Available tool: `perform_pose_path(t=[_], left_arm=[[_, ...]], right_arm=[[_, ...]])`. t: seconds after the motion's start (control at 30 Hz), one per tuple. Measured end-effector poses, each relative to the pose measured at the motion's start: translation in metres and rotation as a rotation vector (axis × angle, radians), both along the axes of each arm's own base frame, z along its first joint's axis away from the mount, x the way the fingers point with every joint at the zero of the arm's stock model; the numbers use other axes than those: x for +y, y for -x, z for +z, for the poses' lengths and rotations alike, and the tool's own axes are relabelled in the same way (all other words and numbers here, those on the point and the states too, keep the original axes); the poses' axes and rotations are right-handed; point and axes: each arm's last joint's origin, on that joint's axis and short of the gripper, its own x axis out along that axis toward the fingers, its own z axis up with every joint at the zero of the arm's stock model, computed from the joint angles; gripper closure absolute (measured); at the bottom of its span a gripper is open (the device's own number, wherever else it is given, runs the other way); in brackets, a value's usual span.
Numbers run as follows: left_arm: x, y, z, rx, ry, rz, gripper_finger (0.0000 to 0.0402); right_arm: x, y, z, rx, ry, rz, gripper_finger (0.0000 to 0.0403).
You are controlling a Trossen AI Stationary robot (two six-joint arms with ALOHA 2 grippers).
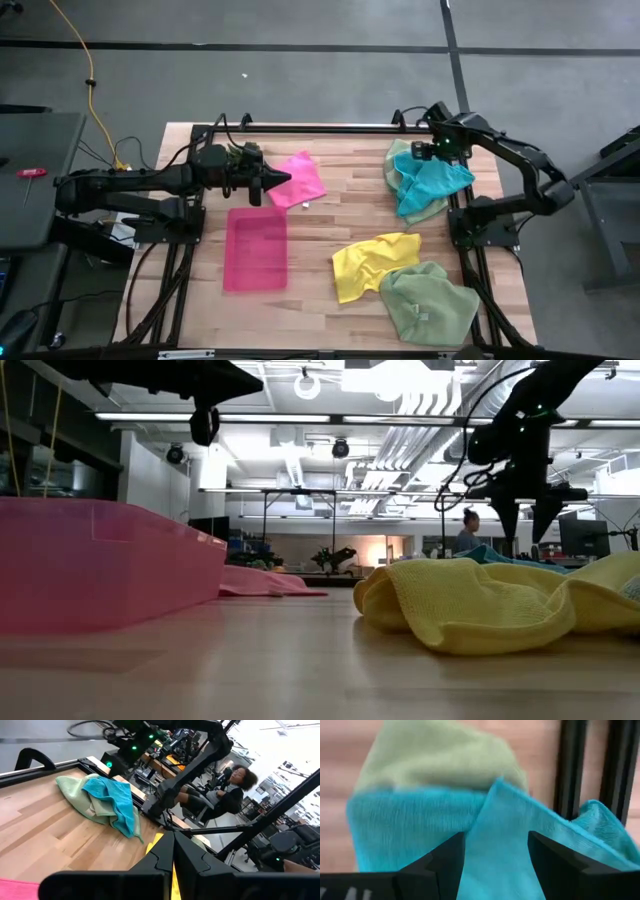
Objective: Fold microfiber towels
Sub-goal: Fold the blue microfiber towel
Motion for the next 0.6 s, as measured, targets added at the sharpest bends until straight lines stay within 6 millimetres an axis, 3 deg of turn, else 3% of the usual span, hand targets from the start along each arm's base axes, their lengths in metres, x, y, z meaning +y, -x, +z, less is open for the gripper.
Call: perform_pose_path(t=[0.17,0.33,0.6], left_arm=[[0.0,0.0,0.0,-0.004,-0.001,0.0,0.04],[0.0,0.0,0.001,-0.004,-0.001,0.0,0.04],[0.0,0.0,0.0,-0.004,-0.001,0.001,0.04]], right_arm=[[-0.012,-0.007,-0.005,-0.038,0.09,-0.191,0.0194],[-0.014,-0.004,-0.011,0.032,0.108,-0.38,0.0194],[-0.019,-0.008,-0.023,0.067,0.081,-0.437,0.0194]])
